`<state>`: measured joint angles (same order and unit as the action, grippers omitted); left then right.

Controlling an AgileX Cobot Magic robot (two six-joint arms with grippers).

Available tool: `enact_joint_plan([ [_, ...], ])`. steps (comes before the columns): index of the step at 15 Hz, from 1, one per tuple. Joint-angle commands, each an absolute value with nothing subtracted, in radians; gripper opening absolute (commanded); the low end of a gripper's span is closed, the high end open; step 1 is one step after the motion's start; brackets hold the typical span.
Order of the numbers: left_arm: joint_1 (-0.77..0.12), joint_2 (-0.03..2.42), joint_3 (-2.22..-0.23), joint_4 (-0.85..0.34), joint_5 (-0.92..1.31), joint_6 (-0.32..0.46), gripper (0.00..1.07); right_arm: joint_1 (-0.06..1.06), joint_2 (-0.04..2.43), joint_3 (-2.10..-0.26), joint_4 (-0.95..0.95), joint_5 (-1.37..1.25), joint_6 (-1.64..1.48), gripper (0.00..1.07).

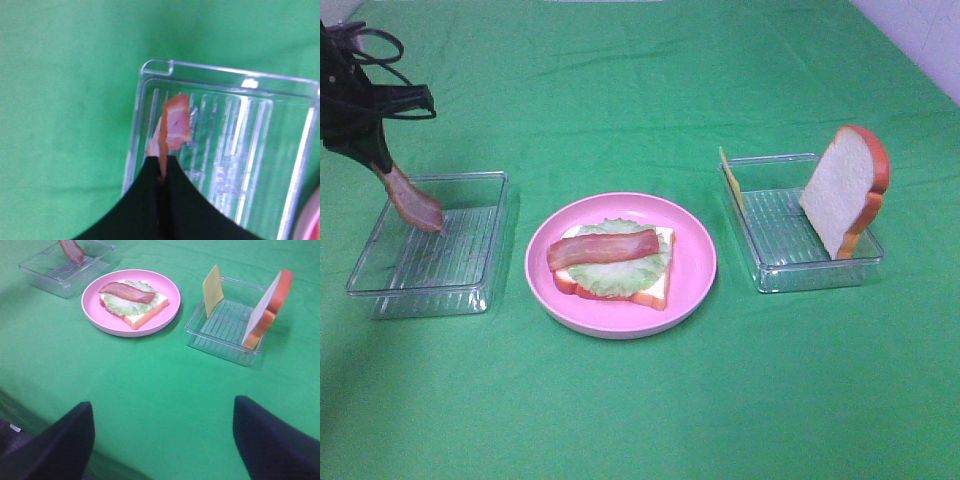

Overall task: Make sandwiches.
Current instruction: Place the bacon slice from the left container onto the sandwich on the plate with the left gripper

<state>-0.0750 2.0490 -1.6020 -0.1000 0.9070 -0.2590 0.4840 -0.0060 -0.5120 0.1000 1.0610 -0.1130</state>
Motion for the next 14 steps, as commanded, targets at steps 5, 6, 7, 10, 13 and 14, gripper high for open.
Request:
enact_joint_plan([
  [5, -0.087, 1.900, -1.605, -0.629, 0.854, 0.047, 0.00, 0.482, -0.021, -0.508, 0.102, 1.060, -0.125, 0.73],
  [6, -0.103, 1.903, -1.603, -0.725, 0.854, 0.120, 0.00, 0.482, -0.021, -0.508, 0.102, 1.060, -0.125, 0.73],
  [7, -0.113, 1.905, -1.603, -0.762, 0.853, 0.151, 0.00, 0.482, -0.021, -0.508, 0.102, 1.060, -0.125, 0.73],
  [10, -0.212, 1.944, -1.603, -0.926, 0.829, 0.242, 0.00, 0.482, -0.021, -0.508, 0.102, 1.060, -0.125, 0.73],
  [13, -0.328, 2.042, -1.603, -1.065, 0.797, 0.310, 0.00, 0.482, -0.021, -0.508, 0.102, 1.060, -0.125, 0.73],
  [14, -0.362, 2.073, -1.603, -1.095, 0.798, 0.325, 0.00, 0.482, -0.021, -0.508, 0.102, 1.060, -0.125, 0.73],
])
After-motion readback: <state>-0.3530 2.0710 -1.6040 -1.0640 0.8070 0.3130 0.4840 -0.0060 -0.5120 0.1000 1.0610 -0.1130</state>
